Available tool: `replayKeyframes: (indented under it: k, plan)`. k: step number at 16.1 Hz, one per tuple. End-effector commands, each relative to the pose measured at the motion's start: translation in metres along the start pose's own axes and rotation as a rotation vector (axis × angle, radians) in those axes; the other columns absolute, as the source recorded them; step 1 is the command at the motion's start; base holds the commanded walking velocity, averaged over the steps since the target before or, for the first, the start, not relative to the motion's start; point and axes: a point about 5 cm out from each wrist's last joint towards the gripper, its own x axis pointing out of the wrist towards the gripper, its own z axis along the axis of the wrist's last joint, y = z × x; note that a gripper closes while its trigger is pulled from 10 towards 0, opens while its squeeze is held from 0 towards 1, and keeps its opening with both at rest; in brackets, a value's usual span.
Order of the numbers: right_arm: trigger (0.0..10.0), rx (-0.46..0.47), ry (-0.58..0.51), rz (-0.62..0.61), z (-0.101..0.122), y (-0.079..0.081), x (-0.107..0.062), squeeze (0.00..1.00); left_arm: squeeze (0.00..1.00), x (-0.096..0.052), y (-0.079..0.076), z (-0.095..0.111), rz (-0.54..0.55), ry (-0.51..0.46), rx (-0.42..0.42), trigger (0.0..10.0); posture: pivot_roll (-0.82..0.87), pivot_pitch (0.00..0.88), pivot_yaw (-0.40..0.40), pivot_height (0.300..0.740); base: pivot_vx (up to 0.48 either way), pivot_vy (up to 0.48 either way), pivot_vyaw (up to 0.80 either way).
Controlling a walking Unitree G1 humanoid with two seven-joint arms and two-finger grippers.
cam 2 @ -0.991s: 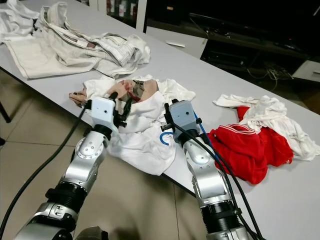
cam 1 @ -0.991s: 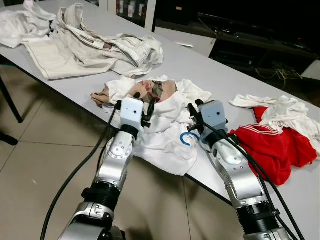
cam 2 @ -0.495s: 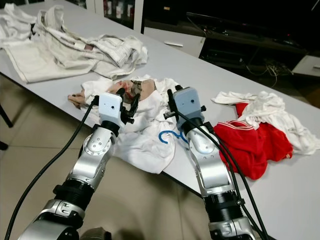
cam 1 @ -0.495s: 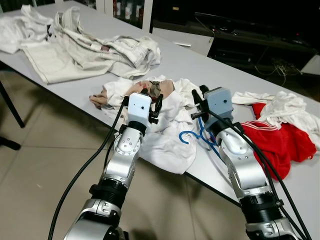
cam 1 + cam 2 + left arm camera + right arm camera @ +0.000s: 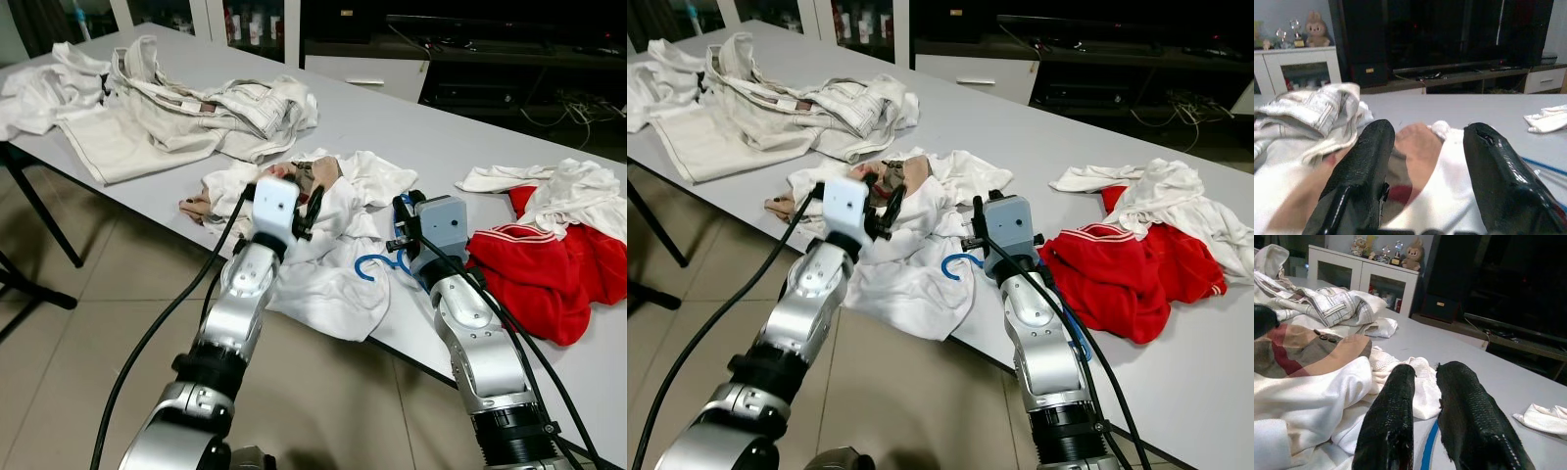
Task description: Hang hanger
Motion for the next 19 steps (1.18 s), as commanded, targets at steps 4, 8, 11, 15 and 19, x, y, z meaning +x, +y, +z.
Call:
replayKeyframes:
  k: [4,8,11,15,19]
  plan:
    - [10.0,-0.017,-0.033,-0.006,0.007,-0.0037,0.0017,0.0,0.0,0.0028,-0.0049,0.001,-0.021,0.011,0.001,10.0,0.04,0.004,-0.008,0.723,0.0,0.0,0.0]
    - [10.0,-0.018,-0.038,-0.01,0.0085,-0.0037,0.0045,0.0,0.0,0.0034,-0.0016,0.0011,-0.003,0.021,0.004,10.0,0.05,0.0,-0.006,0.723,0.0,0.0,0.0]
    - [10.0,-0.019,-0.04,-0.009,0.0083,-0.0035,0.0048,0.0,0.0,0.0039,-0.0024,0.0011,-0.011,0.023,0.008,10.0,0.04,0.0,0.001,0.723,0.0,0.0,0.0]
    - [10.0,-0.025,-0.04,-0.015,0.0084,-0.0068,0.0049,0.0,0.0,0.0055,-0.005,0.0016,-0.021,0.023,0.009,10.0,0.03,0.0,0.004,0.723,0.0,0.0,0.0]
    - [10.0,-0.025,-0.043,-0.014,0.009,-0.0063,0.0059,0.0,0.0,0.007,-0.0061,0.0021,-0.027,0.023,0.01,10.0,0.03,0.0,0.004,0.723,0.131,0.0,0.0]
